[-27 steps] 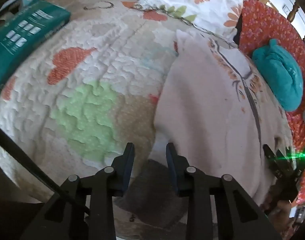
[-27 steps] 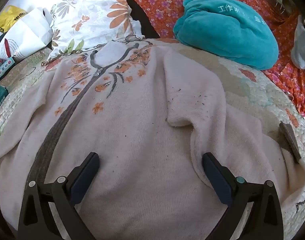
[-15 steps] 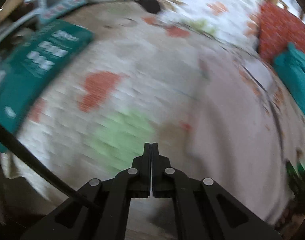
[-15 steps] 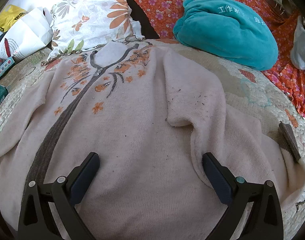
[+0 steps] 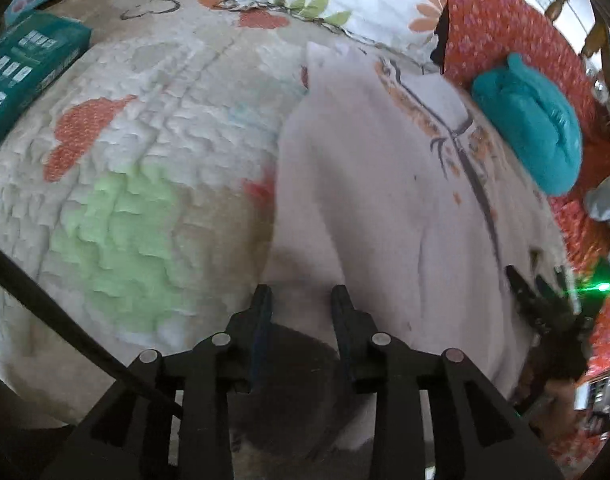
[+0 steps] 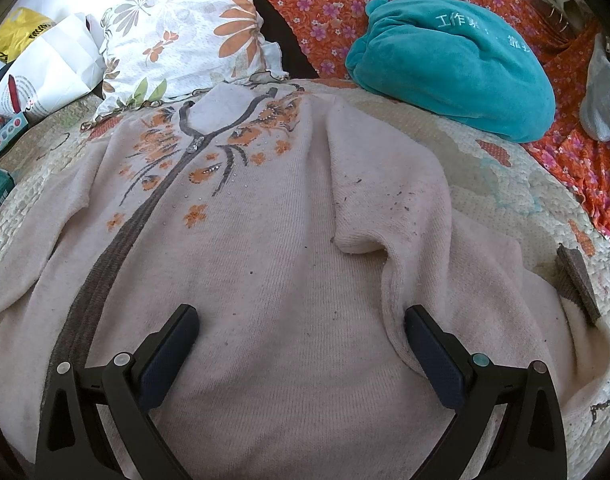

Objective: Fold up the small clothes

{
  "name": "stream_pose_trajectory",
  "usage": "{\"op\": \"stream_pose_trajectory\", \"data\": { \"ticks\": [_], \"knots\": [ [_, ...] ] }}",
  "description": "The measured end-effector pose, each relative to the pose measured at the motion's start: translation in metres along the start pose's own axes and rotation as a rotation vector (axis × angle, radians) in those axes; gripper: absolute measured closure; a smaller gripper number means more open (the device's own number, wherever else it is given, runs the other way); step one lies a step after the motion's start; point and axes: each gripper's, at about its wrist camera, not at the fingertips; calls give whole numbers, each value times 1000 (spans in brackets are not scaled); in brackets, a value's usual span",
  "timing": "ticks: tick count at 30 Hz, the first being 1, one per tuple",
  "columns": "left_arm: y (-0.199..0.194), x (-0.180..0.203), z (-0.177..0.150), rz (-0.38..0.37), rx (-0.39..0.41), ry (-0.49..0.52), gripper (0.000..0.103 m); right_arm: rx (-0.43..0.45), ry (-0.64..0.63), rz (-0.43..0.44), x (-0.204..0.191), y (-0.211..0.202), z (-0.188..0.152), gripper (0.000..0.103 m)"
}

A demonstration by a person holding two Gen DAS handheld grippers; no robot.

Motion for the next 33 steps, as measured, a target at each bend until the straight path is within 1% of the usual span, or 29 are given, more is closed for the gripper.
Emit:
{"op": "stream_pose_trajectory", "data": {
  "ticks": [1, 2, 4, 5, 6, 7, 8, 10, 12, 13, 14, 15, 17, 19, 20, 21, 22, 23, 24, 25, 26, 27, 28, 29, 30, 31, 32, 33],
  "knots": [
    [-1, 4, 2, 28, 19, 20, 90, 0, 0, 0, 0, 0, 0, 0],
    [-4, 5, 4, 54, 31, 34, 100, 1, 2, 2, 0, 0, 0, 0],
    [-15, -9, 9, 74, 70, -15, 99, 1, 1, 1, 0, 0, 0, 0],
    [-20, -10, 5, 88, 135, -47, 99, 1, 1, 1, 0, 0, 0, 0],
    [-27, -30, 6, 130, 171, -82, 99, 1, 1, 1, 0, 0, 0, 0],
    [-34, -46, 10, 175, 191, -115, 99, 1, 1, 1, 0, 0, 0, 0],
    [-41, -56, 17, 227, 203, -142, 99, 1, 0, -1, 0, 0, 0, 0],
    [-51, -93, 29, 358, 233, -217, 99, 1, 0, -1, 0, -1, 0, 0],
    [-54, -125, 40, 433, 226, -298, 99, 1, 1, 0, 0, -1, 0, 0],
    [-54, -134, 44, 443, 210, -325, 99, 2, 1, 0, -1, 1, -2, 0],
    [-55, -143, 46, 425, 194, -347, 99, 2, 1, 0, -2, 2, -5, 0],
    [-59, -147, 42, 387, 200, -362, 98, 3, 2, 0, -4, 3, -7, 0],
    [-69, -134, 33, 342, 234, -356, 85, 4, 3, 1, 1, 3, -4, 0],
    [-75, -105, 30, 284, 276, -302, 43, 0, 2, 0, 1, 3, -4, 0],
    [-76, -90, 27, 257, 307, -284, 37, -5, 0, -3, 1, 3, -4, 0],
    [-76, -72, 24, 223, 335, -264, 33, -20, 2, -1, 2, 3, -2, 0],
    [-79, -61, 21, 194, 360, -234, 33, -54, 6, 4, 2, 3, 2, 0],
    [-77, -46, 23, 160, 357, -185, 33, -98, 15, 15, 3, -2, 8, 9],
    [-72, -27, 23, 116, 347, -132, 33, -120, 40, 39, 9, -11, 14, 28],
    [-67, -14, 22, 84, 344, -97, 33, -118, 84, 90, 21, -32, 25, 35],
    [-61, -3, 20, 60, 344, -58, 33, -95, 106, 112, 31, -48, 31, 37],
    [-55, 13, 14, 58, 344, -9, 33, -54, 115, 89, 44, -71, 39, 37],
    [-51, 22, 9, 61, 347, 26, 33, -39, 108, 35, 57, -87, 46, 35],
    [-45, 30, 6, 64, 349, 55, 33, -36, 95, -45, 72, -101, 52, 31],
    [-37, 38, 3, 71, 344, 80, 33, -64, 86, -115, 86, -107, 56, 27],
    [-32, 41, 3, 70, 336, 86, 33, -108, 72, -185, 101, -108, 57, 26],
    [-26, 43, 4, 61, 320, 87, 33, -174, 85, -225, 120, -103, 55, 26],
    [-21, 45, 4, 38, 306, 84, 33, -215, 94, -258, 131, -98, 52, 26]
  ]
}}
Point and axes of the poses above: each gripper's, at about its wrist camera, not at the fingertips, and y roughly the way its jaws point, x to its right, z to its top, and after that the axes turned 14 degrees about z, right-handed
